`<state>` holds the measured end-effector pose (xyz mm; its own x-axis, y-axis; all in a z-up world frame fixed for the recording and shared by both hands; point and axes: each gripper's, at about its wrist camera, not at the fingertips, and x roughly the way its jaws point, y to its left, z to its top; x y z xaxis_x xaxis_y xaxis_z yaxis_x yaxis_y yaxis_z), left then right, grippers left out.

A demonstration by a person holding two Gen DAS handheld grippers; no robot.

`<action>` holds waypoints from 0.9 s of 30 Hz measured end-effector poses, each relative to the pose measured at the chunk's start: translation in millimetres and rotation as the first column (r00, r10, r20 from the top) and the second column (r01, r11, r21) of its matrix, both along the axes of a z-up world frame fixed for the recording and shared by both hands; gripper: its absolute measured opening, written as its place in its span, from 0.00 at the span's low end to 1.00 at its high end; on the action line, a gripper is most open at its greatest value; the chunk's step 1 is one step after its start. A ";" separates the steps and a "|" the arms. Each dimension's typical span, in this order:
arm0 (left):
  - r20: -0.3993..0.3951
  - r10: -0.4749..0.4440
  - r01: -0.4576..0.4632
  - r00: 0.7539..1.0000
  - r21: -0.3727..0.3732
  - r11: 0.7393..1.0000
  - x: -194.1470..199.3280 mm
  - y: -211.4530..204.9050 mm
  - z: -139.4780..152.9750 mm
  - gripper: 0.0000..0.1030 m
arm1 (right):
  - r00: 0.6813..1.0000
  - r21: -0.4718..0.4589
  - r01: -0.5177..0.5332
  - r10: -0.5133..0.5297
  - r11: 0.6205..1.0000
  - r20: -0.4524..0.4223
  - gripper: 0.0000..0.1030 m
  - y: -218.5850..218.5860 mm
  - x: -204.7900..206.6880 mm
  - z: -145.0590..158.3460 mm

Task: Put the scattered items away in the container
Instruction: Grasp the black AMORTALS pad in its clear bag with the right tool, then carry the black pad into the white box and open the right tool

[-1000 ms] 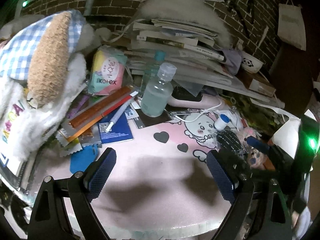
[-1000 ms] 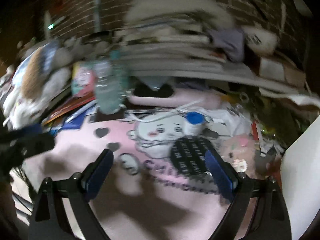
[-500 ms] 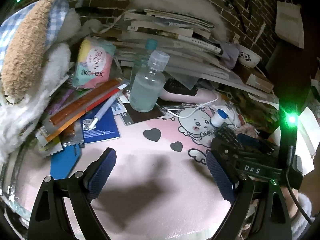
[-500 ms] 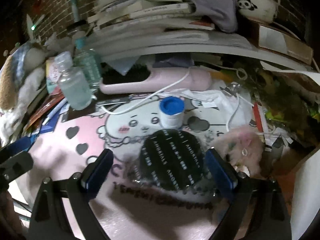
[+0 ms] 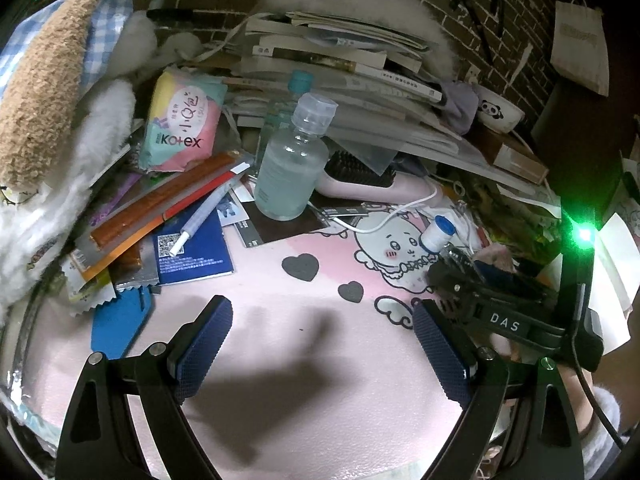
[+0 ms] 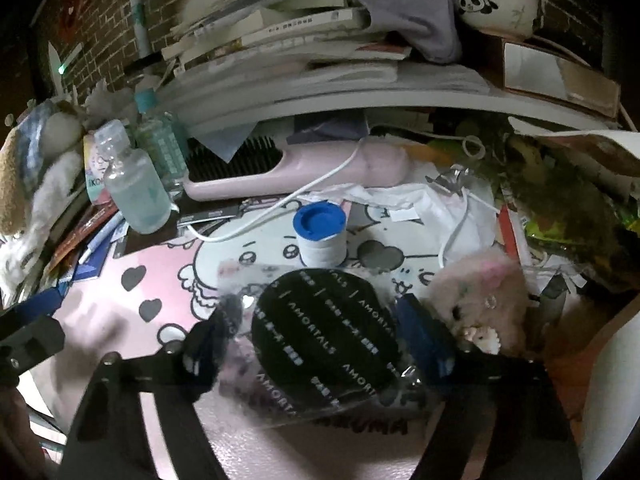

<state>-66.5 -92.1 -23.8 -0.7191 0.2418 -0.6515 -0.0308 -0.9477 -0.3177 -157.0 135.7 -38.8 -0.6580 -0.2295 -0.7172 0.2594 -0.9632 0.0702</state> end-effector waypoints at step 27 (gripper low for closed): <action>0.017 0.009 -0.009 1.000 -0.007 1.000 6.4 1.0 2.1 0.88 | 0.983 0.111 -0.100 0.116 0.989 -0.140 0.63 -37.5 55.4 21.8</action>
